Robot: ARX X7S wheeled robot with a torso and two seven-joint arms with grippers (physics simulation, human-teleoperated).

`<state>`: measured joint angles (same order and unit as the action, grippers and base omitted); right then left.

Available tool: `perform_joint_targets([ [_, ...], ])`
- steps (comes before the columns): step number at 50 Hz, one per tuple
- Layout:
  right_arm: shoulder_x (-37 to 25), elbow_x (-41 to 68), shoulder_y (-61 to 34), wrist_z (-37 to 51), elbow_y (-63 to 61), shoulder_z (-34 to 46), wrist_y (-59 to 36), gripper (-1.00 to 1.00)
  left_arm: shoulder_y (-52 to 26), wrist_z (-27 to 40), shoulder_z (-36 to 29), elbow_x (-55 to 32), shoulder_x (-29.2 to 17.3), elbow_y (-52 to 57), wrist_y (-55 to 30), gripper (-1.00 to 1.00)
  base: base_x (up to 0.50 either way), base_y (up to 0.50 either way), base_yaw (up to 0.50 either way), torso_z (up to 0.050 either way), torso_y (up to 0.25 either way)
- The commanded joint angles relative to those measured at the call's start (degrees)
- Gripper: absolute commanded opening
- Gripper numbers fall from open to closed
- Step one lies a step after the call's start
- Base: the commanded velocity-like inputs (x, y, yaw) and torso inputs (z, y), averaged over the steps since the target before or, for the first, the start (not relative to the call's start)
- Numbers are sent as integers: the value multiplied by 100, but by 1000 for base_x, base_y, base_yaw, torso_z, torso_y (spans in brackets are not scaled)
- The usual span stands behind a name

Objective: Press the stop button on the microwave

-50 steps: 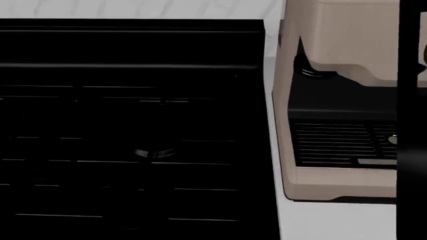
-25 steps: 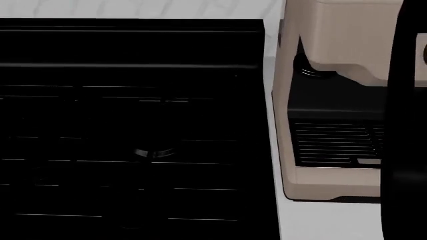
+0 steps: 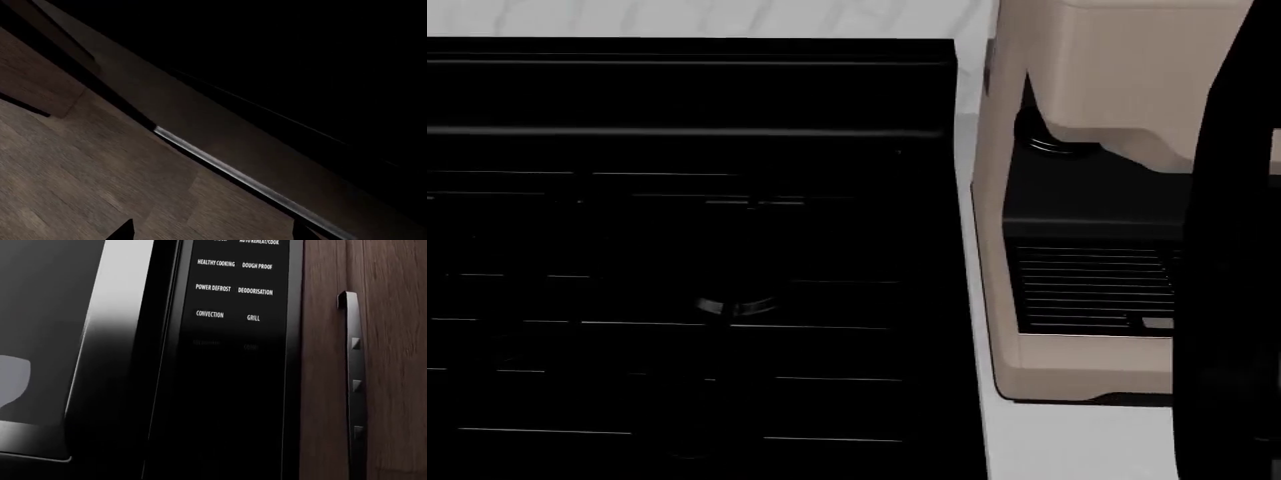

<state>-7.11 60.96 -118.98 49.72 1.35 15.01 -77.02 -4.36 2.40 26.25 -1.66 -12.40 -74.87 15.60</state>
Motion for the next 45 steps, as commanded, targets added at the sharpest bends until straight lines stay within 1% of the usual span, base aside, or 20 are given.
perform_joint_targets([
  [1,-26,259,217,223,-203,-66,-161,-100,-47,1,-86,2,3,-12,-3,100,0,0,0,0,0],
  [15,42,716,281,578,-344,-230,-362,-100,-47,1,-86,2,3,-12,-3,100,1,0,-1,0,1],
  [23,128,1229,340,982,-518,-440,-596,-100,-47,1,-86,2,3,-12,-3,100,0,0,-1,0,0],
  [29,90,1343,351,1077,-531,-458,-584,-100,-47,1,-86,2,3,-12,-3,100,2,0,-1,0,0],
  [34,19,1291,391,1024,-557,-329,-519,-100,-47,1,-86,2,3,-12,-3,100,0,0,-1,0,0],
  [45,-157,704,538,414,-292,196,70,-100,-47,1,-86,2,3,-12,-3,100,1,0,-1,0,0],
])
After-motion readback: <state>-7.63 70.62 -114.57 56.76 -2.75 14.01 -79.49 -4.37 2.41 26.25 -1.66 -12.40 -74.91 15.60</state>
